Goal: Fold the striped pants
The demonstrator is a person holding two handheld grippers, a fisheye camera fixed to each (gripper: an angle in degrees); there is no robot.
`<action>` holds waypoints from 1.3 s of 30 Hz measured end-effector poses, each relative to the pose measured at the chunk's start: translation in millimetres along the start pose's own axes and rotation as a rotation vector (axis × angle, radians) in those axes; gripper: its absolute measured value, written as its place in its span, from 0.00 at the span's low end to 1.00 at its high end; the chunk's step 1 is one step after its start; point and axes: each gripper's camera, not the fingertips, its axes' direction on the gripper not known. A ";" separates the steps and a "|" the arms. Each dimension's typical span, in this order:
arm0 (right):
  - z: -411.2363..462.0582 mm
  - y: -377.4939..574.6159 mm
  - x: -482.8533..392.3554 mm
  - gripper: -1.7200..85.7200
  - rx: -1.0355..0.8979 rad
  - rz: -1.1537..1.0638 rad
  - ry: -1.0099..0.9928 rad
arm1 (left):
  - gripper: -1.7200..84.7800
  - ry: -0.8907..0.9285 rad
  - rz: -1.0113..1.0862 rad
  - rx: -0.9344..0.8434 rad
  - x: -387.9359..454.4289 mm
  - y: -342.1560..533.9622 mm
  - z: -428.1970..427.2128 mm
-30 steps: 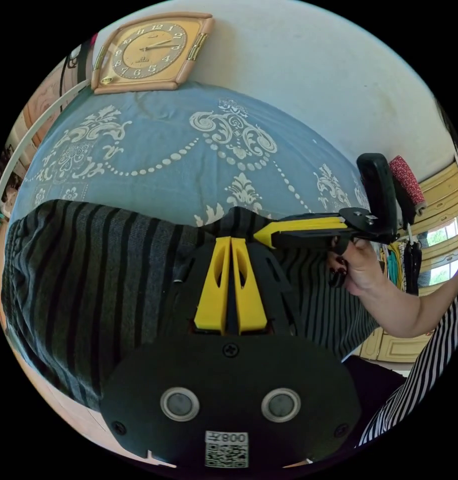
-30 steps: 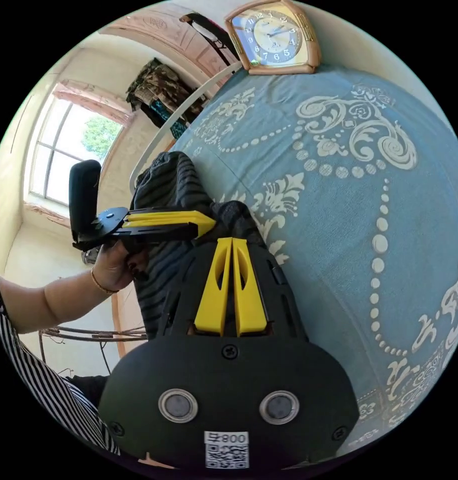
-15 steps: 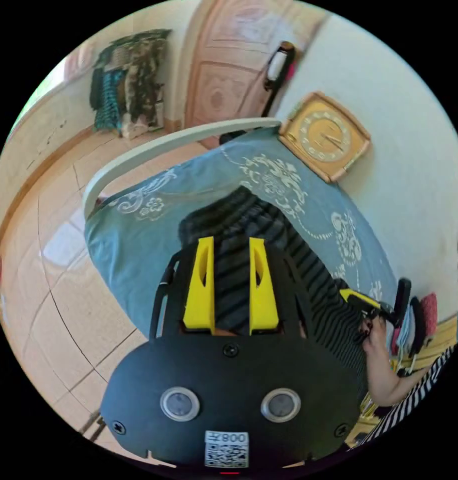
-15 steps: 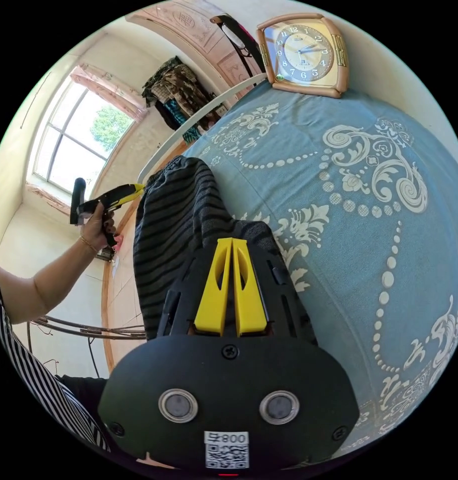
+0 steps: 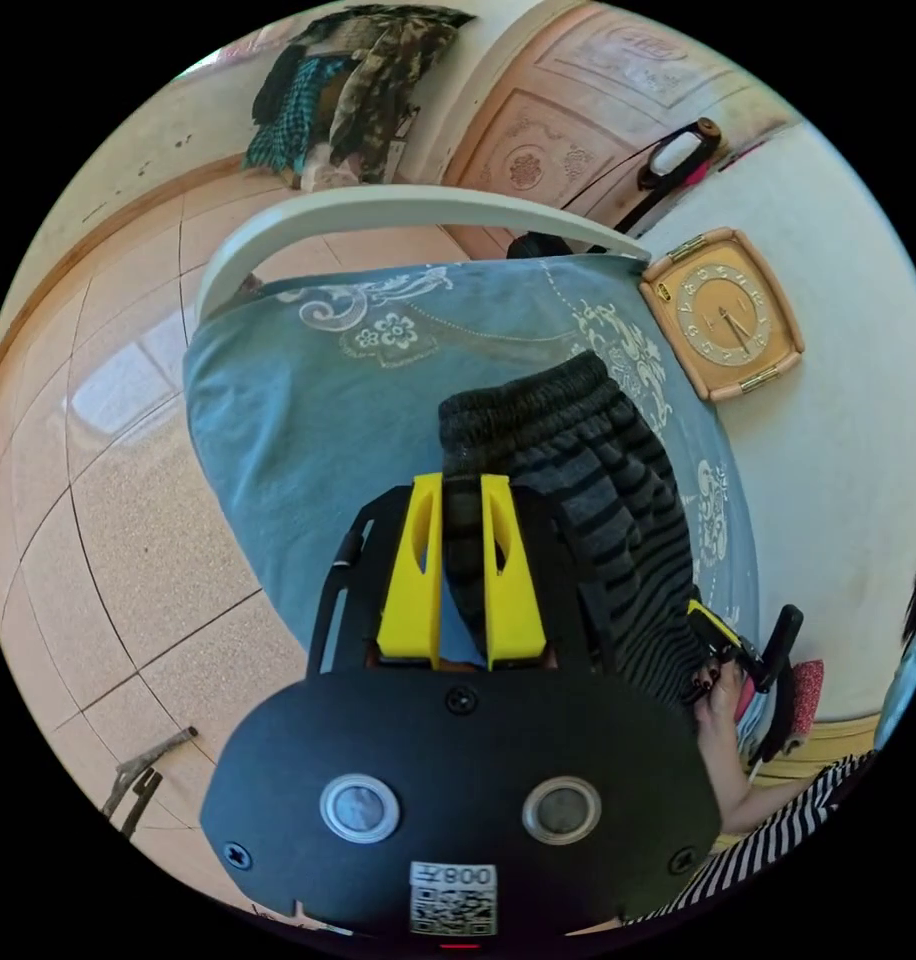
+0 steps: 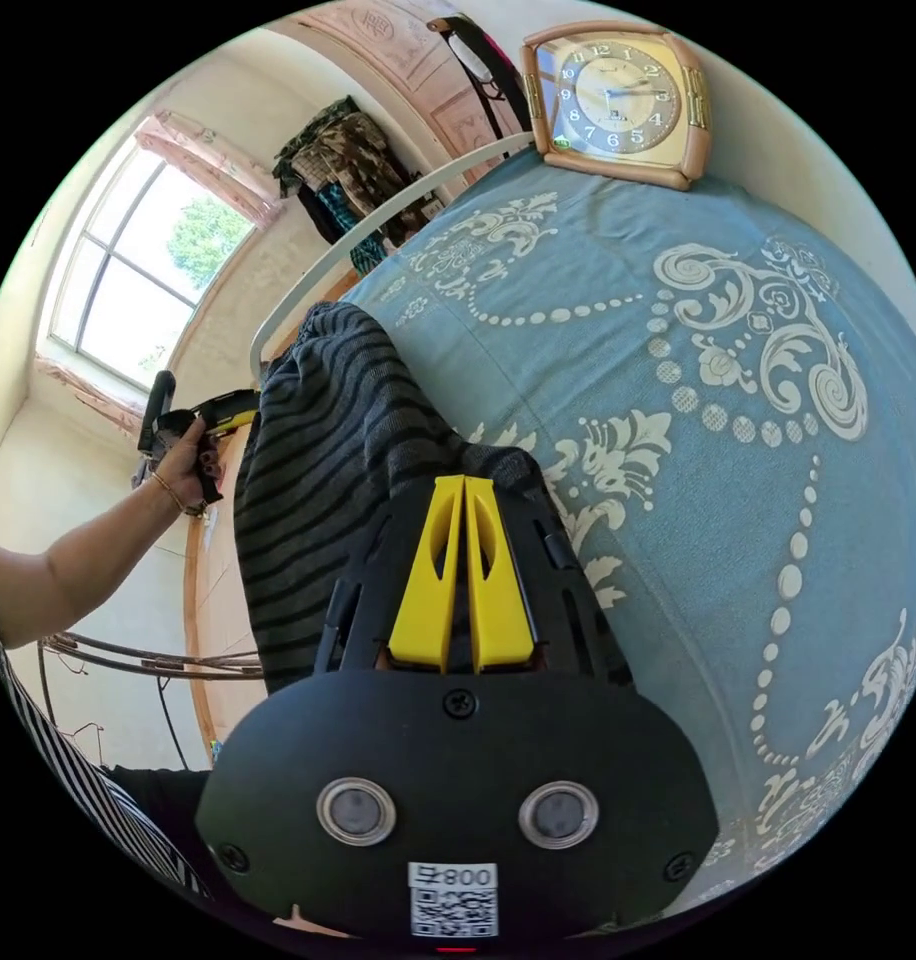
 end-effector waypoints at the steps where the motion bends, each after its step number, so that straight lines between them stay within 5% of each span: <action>1: -0.9 4.1 3.9 0.02 0.022 0.015 -0.022 | 0.11 0.023 -0.026 -0.010 -10.9 1.0 12.0; 11: -55.7 52.0 13.3 0.02 0.185 0.065 -0.131 | 0.08 -0.098 0.224 0.112 13.1 50.5 38.7; 20: -52.4 95.3 27.3 0.02 0.079 0.138 -0.056 | 0.03 0.257 0.812 -0.186 146.2 124.2 215.3; 26: -53.4 119.0 42.4 0.02 0.088 0.187 -0.134 | 0.02 0.107 0.948 -0.309 180.1 147.4 348.5; 33: -106.3 183.2 38.2 0.02 0.204 0.206 -0.156 | 0.02 0.172 0.890 -0.253 160.0 174.7 411.7; 39: -100.3 228.3 54.1 0.02 0.085 0.307 -0.102 | 0.02 0.135 1.037 -0.345 175.0 233.4 510.8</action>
